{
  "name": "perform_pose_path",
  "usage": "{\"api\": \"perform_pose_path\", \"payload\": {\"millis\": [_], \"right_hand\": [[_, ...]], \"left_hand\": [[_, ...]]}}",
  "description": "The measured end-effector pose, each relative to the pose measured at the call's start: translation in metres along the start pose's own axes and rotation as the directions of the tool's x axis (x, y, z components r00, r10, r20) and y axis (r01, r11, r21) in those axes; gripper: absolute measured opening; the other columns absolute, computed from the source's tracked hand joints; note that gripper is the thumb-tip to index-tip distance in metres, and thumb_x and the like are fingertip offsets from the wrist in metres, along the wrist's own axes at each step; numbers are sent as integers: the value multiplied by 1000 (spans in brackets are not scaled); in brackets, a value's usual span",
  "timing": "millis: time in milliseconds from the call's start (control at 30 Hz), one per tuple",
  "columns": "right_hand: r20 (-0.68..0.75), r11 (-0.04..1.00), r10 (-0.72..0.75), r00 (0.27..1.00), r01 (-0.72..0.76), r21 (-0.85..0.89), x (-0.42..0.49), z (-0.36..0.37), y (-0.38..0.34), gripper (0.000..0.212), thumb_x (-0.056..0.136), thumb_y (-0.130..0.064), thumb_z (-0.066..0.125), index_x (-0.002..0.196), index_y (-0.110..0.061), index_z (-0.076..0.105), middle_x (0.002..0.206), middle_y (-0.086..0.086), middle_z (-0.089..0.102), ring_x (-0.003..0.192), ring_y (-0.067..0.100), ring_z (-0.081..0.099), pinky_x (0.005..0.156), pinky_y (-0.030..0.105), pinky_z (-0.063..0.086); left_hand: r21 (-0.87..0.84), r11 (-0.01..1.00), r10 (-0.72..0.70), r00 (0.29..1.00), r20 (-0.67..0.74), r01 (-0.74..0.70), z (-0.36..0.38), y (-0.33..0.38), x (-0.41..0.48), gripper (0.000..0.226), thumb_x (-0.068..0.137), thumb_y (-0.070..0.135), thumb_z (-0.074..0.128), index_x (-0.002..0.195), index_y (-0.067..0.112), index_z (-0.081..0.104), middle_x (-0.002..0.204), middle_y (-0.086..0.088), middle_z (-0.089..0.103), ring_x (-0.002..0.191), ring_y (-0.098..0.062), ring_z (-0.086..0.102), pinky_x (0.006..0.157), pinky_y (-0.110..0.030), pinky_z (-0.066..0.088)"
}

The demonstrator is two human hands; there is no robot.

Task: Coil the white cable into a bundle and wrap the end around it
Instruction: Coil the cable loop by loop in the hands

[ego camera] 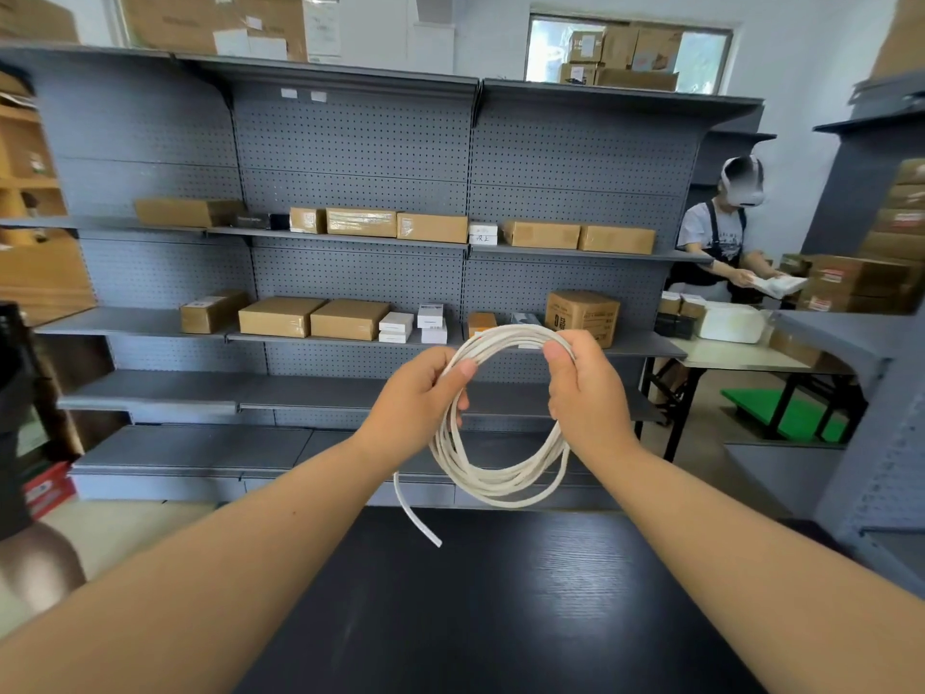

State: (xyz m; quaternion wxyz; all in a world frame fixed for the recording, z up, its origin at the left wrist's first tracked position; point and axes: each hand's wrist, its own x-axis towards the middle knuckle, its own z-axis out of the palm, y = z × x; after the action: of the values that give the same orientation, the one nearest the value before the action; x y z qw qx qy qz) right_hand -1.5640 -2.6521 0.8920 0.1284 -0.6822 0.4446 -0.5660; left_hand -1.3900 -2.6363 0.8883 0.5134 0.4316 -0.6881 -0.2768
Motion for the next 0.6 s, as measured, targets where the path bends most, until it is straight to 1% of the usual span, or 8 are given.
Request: {"api": "perform_pose_path", "payload": {"millis": [67, 167, 233, 333, 400, 467, 500, 600], "right_hand": [[38, 1000, 11, 999, -10, -23, -1, -1, -1, 11, 98, -27, 39, 94, -24, 48, 59, -4, 49, 46, 13, 50, 54, 26, 43], [87, 1000, -1, 996, 4, -28, -3, -4, 0, 10, 98, -25, 38, 96, -21, 46, 63, 0, 54, 45, 10, 53, 50, 14, 40], [114, 999, -9, 993, 13, -32, -3, -5, 1, 7, 98, -24, 38, 99, -23, 45, 71, 0, 57, 46, 10, 55, 49, 11, 39], [154, 997, -31, 988, 42, -69, -2, -6, -1, 13, 97, -25, 40, 110, -22, 44, 79, -2, 58, 51, 13, 57, 52, 10, 40], [171, 992, -58, 984, 75, -97, -2, -6, -4, 25, 96, -26, 44, 120, -17, 44, 78, -7, 54, 63, 16, 58, 61, 14, 42], [193, 984, -83, 978, 110, -137, 0, -5, -6, 33, 95, -26, 46, 126, -15, 42, 86, -9, 51, 78, 13, 54, 75, 23, 42], [213, 982, -85, 973, 118, -148, 0, -5, -8, 35, 95, -27, 46, 128, -15, 42, 90, -10, 49, 81, 11, 52, 78, 27, 42], [292, 975, -100, 951, 152, -163, 2, -7, -12, 31, 97, -29, 42, 124, -16, 48, 83, -20, 46, 70, 2, 48, 76, 29, 44]], "left_hand": [[112, 993, 39, 999, -33, -35, 1, -1, 1, 26, 97, 30, 43, 80, 13, 50, 59, 4, 51, 49, -7, 47, 52, -20, 41], [259, 963, 101, 992, -77, -78, 2, -2, 2, 28, 97, 32, 41, 76, 15, 45, 60, 3, 44, 54, -10, 39, 53, -22, 32], [309, 946, 133, 987, -87, -100, 1, -1, 2, 29, 97, 32, 40, 69, 24, 37, 59, 5, 41, 54, -10, 37, 51, -21, 30], [405, 909, 143, 987, -78, -100, -1, 3, 5, 33, 98, 33, 40, 67, 27, 30, 58, 4, 40, 53, -11, 36, 50, -18, 29], [460, 880, 147, 988, -37, -114, -3, 5, 6, 31, 97, 34, 39, 68, 26, 31, 58, 4, 40, 54, -12, 36, 51, -20, 29], [508, 849, 156, 987, 24, -146, -2, 7, 5, 25, 97, 35, 39, 76, 23, 36, 60, 7, 40, 57, -15, 38, 51, -27, 26], [525, 835, 162, 985, 50, -165, -2, 8, 5, 22, 97, 36, 39, 80, 22, 38, 61, 8, 41, 59, -16, 40, 52, -28, 24], [548, 809, 180, 977, 114, -213, -6, 11, 6, 18, 97, 35, 39, 84, 22, 38, 65, 4, 45, 65, -20, 42, 56, -31, 22]]}}
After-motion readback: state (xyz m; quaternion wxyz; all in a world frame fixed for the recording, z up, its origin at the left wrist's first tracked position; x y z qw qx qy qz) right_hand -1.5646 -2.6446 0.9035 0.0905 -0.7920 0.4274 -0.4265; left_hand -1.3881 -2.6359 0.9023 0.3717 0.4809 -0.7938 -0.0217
